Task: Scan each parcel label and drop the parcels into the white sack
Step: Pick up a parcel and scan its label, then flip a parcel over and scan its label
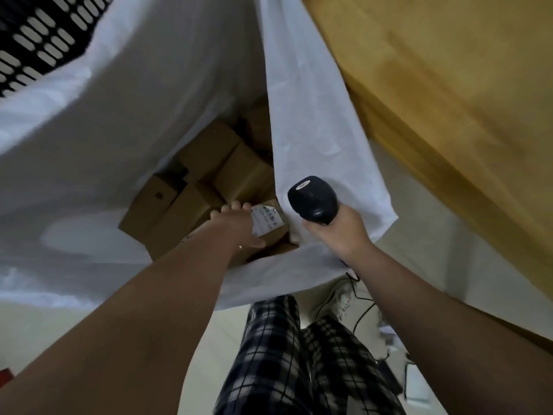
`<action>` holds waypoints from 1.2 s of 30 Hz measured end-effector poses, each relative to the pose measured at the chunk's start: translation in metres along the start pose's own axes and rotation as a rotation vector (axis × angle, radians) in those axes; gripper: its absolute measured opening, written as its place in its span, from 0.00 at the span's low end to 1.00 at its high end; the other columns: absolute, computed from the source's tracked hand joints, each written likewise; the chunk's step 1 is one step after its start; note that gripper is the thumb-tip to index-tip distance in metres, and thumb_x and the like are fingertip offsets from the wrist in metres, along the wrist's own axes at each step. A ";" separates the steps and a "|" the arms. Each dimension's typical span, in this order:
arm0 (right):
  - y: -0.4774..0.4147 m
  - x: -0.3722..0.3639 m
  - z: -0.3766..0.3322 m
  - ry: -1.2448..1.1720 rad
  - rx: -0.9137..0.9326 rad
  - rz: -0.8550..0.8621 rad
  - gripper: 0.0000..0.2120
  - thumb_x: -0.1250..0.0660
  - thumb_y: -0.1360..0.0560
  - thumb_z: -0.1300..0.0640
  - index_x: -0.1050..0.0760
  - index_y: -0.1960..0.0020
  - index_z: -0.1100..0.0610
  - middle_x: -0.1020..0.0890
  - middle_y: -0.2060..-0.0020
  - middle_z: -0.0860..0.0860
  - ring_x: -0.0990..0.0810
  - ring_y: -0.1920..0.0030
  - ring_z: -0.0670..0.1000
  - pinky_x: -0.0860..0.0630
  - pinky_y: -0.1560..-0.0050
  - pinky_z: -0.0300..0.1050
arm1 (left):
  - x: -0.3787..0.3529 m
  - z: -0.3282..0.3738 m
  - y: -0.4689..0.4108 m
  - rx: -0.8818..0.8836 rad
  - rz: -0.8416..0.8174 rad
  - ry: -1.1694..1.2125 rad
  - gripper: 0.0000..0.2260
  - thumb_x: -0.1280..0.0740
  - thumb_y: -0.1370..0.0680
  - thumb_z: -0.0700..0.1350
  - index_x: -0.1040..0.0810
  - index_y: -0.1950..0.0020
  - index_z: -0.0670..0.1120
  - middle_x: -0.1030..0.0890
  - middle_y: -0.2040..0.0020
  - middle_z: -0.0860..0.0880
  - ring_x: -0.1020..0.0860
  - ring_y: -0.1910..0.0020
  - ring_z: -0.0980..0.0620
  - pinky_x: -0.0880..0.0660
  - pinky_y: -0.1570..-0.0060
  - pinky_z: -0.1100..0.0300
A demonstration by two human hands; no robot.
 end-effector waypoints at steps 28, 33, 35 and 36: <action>0.061 0.388 0.006 -0.457 -0.022 0.540 0.10 0.28 0.28 0.55 0.22 0.62 0.61 0.21 0.70 0.55 0.22 0.68 0.53 0.22 0.57 0.50 | 0.282 0.353 0.167 -0.557 0.810 -0.302 0.19 0.42 0.18 0.52 0.32 0.30 0.44 0.28 0.35 0.43 0.29 0.38 0.43 0.29 0.43 0.50; 0.037 0.422 -0.006 -0.486 0.039 0.494 0.11 0.29 0.28 0.56 0.23 0.65 0.62 0.23 0.72 0.56 0.23 0.69 0.53 0.24 0.58 0.51 | 0.309 0.375 0.163 -0.569 0.860 -0.233 0.19 0.42 0.19 0.52 0.32 0.30 0.45 0.27 0.36 0.44 0.29 0.39 0.43 0.29 0.43 0.50; 0.020 0.423 -0.023 -0.443 0.058 0.455 0.13 0.29 0.29 0.54 0.21 0.63 0.64 0.21 0.70 0.58 0.21 0.67 0.55 0.22 0.54 0.53 | 0.328 0.365 0.156 -0.542 0.879 -0.203 0.19 0.41 0.19 0.52 0.31 0.31 0.45 0.28 0.37 0.44 0.29 0.38 0.44 0.29 0.42 0.50; 0.011 0.422 -0.034 -0.433 0.068 0.435 0.14 0.29 0.29 0.53 0.20 0.62 0.65 0.20 0.70 0.59 0.21 0.66 0.55 0.21 0.54 0.53 | 0.339 0.356 0.151 -0.523 0.886 -0.187 0.19 0.41 0.19 0.52 0.31 0.31 0.45 0.28 0.36 0.44 0.30 0.38 0.44 0.29 0.42 0.50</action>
Point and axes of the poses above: each hand's wrist, its own y-axis away from the middle knuckle, its own x-axis out of the back of the hand, z = x × y, the point moved 4 cm from there along -y, towards the middle knuckle
